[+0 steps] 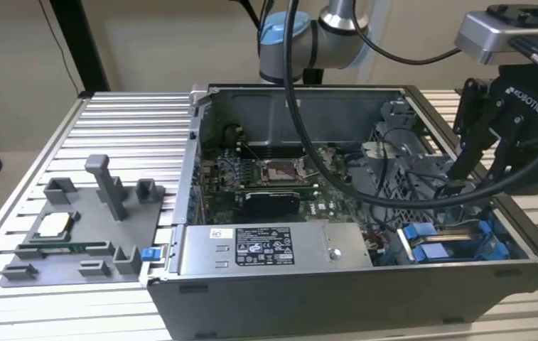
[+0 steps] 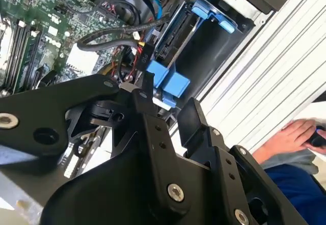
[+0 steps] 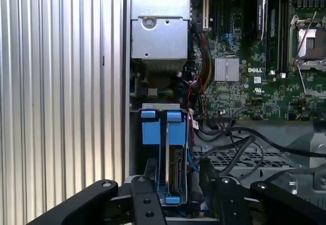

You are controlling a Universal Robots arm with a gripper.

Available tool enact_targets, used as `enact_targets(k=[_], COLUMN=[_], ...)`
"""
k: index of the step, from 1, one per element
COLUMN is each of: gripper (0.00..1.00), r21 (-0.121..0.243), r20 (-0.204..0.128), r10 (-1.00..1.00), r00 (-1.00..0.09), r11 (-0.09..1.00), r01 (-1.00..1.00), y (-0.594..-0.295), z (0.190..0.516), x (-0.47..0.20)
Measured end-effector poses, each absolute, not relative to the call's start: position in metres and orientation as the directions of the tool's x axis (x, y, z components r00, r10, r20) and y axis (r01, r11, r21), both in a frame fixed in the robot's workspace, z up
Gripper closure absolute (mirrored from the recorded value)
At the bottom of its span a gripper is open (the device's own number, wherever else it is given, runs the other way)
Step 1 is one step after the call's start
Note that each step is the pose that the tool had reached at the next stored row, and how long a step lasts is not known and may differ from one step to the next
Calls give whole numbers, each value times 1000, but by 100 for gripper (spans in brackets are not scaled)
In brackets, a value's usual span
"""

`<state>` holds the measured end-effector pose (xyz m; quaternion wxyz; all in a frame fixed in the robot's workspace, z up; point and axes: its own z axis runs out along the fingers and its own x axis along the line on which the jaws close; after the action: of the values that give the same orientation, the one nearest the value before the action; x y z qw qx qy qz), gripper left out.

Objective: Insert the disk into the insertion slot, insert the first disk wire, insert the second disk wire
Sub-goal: 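Insert the disk into the insertion slot, then insert the first disk wire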

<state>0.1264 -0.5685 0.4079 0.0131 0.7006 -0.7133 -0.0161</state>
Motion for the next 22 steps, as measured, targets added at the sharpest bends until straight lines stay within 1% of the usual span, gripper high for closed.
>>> enact_targets(k=[9, 22], gripper=[0, 0], r21=[39, 39], r20=[-14, -63], r10=[-1000, -998], r00=[-3, 1], r11=[3, -3], r01=[-999, -999], y=[-562, -560], z=[401, 392], x=[129, 136])
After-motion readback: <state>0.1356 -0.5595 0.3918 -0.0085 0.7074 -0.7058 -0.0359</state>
